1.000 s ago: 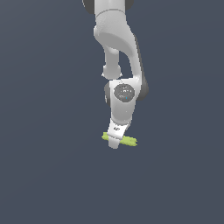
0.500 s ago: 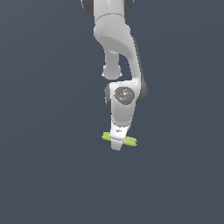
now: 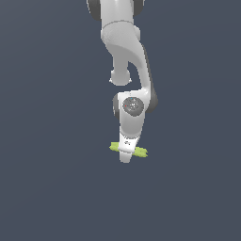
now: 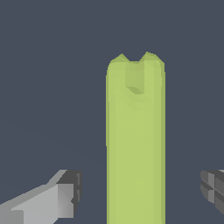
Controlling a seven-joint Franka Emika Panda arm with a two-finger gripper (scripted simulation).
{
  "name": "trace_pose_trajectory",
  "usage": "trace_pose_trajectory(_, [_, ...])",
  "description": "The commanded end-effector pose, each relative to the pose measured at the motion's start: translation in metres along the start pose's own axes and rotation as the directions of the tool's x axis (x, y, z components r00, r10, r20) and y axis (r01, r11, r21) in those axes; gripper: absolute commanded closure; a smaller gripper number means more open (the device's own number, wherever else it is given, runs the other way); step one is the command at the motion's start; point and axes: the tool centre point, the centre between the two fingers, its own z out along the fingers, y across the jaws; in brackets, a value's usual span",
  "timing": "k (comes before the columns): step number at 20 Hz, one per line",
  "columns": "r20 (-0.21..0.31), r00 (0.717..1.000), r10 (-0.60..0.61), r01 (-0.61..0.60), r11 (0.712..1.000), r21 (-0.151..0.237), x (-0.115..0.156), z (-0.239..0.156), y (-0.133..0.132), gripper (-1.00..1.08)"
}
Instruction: Pick up the object and move it to a goal position.
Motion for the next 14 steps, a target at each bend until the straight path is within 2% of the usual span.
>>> trace_pose_trajectory(1, [0.000, 1.000, -0.002, 0.002, 1.000, 0.001, 0.000, 0.014, -0.001, -0.92])
trace_pose_trajectory(9, [0.000, 1.000, -0.003, 0.003, 1.000, 0.001, 0.000, 0.034, 0.000, -0.92])
trace_pose_trajectory(10, [0.000, 1.000, -0.003, 0.003, 1.000, 0.001, 0.000, 0.034, 0.000, 1.08])
trace_pose_trajectory(14, [0.000, 1.000, -0.003, 0.003, 1.000, 0.001, 0.000, 0.034, 0.000, 1.08])
